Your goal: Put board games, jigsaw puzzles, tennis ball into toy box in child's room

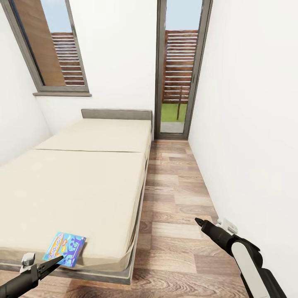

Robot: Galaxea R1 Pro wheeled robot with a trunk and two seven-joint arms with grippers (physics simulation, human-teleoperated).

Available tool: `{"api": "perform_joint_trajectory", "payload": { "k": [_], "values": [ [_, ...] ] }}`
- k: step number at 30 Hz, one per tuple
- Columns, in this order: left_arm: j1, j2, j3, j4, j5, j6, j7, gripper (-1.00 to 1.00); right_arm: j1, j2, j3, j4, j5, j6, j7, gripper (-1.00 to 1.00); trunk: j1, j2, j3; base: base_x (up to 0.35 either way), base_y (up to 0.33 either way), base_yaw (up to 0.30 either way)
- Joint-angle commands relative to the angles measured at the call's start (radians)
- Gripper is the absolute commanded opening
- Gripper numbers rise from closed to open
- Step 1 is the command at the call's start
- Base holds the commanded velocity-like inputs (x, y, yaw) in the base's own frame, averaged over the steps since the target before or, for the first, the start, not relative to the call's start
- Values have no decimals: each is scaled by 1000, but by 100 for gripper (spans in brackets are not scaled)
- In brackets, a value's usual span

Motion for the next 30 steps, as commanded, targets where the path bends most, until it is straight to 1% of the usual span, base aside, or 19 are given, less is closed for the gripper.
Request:
{"api": "perform_joint_trajectory", "payload": {
  "k": [1, 17, 18, 28, 30],
  "values": [
    [-10, 0, 11, -1, 8, -13, 3, 100, -1, 0, 0, -2, -10, 3, -9, 100, 0, 0, -1, 0, 0, 0],
    [-10, 0, 11, -1, 9, -13, 2, 100, -1, 0, 0, -3, -10, 3, -9, 100, 0, 0, -1, 0, 0, 0],
    [-9, 0, 11, -1, 9, -13, 2, -100, -1, 0, 0, -3, -10, 3, -9, 100, 0, 0, -1, 0, 0, 0],
    [-10, 0, 11, -3, 10, -13, -1, -100, -1, 0, 0, -3, -10, 3, -9, 100, 0, 0, -1, 0, 0, 0],
    [-9, 0, 11, -4, 10, -13, -1, -100, -1, 0, 0, -3, -10, 3, -9, 100, -8, 14, 6, 0, 0, 0]
  ]
}}
